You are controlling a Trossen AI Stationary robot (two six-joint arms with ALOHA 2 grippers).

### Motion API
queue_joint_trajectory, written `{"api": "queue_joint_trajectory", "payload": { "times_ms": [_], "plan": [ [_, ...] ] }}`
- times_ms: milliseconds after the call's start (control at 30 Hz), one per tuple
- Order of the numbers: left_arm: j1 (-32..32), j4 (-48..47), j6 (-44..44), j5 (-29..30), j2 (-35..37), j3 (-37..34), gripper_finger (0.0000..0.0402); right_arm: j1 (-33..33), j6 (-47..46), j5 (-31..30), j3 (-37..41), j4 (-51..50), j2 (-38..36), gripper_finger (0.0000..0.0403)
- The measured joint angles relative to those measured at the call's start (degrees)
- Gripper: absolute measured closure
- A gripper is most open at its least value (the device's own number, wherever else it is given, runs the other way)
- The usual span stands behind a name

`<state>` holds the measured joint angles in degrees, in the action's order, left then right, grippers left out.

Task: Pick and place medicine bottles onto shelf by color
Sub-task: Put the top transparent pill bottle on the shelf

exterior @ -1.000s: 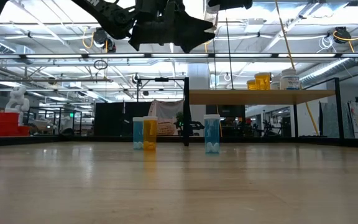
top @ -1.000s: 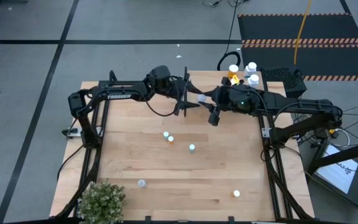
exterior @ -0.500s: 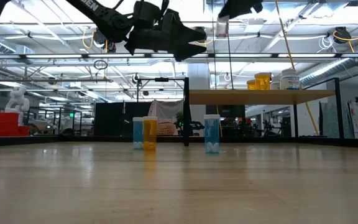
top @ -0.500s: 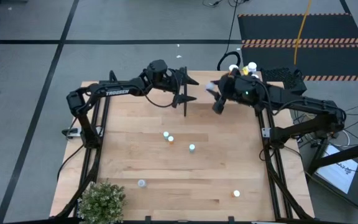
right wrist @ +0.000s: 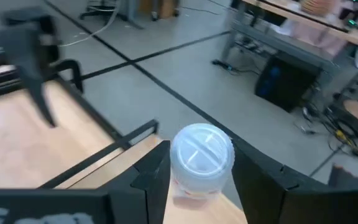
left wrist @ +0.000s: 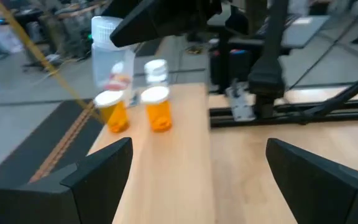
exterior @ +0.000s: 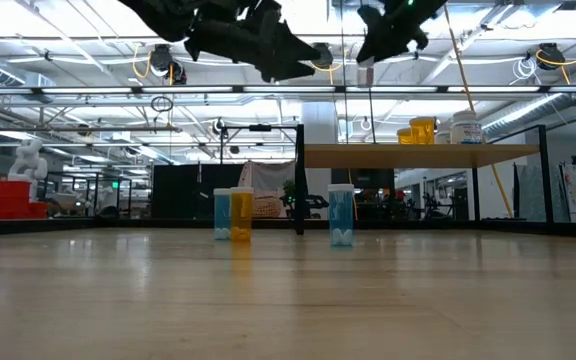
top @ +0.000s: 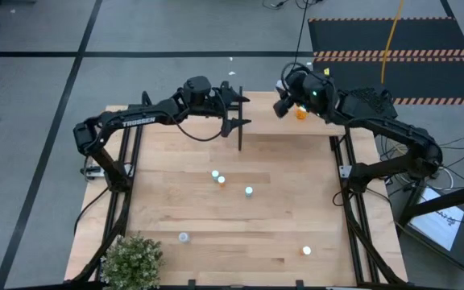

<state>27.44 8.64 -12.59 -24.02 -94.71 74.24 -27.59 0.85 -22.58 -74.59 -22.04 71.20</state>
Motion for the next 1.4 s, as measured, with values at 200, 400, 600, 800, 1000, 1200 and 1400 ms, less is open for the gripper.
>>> {"api": "queue_joint_trajectory", "payload": {
  "times_ms": [200, 400, 600, 800, 1000, 1200, 1400],
  "plan": [
    [-0.6, -0.2, -0.8, 4.5, 0.1, 0.0, 0.0032, -3.8, -3.1, 0.1, 0.0, 2.8, 4.3, 0.0253],
    [-0.6, -0.4, -1.3, 7.6, 0.1, 0.0, 0.0032, -5.9, -4.7, 0.1, 0.0, 3.9, 8.7, 0.0253],
    [-0.1, -2.0, -1.4, 10.1, 0.4, 0.0, 0.0032, -7.6, -5.6, 0.2, 0.0, 3.8, 12.3, 0.0251],
    [0.3, -4.6, -1.9, 12.8, 1.7, 0.0, 0.0032, -8.6, -7.0, 0.1, 0.0, 3.3, 12.9, 0.0251],
    [0.3, -5.2, -2.5, 13.1, 1.5, 0.0, 0.0032, -9.2, -9.9, 0.1, 1.5, 2.2, 12.8, 0.0252],
    [0.3, -5.2, -2.3, 13.1, 1.6, 0.0, 0.0032, -10.8, -12.2, 0.2, 8.1, 9.2, 12.7, 0.0251],
    [0.3, -5.5, -2.4, 13.1, 1.6, 0.0, 0.0032, -11.1, -12.6, 0.2, 9.5, 10.8, 12.7, 0.0251]
  ]
}}
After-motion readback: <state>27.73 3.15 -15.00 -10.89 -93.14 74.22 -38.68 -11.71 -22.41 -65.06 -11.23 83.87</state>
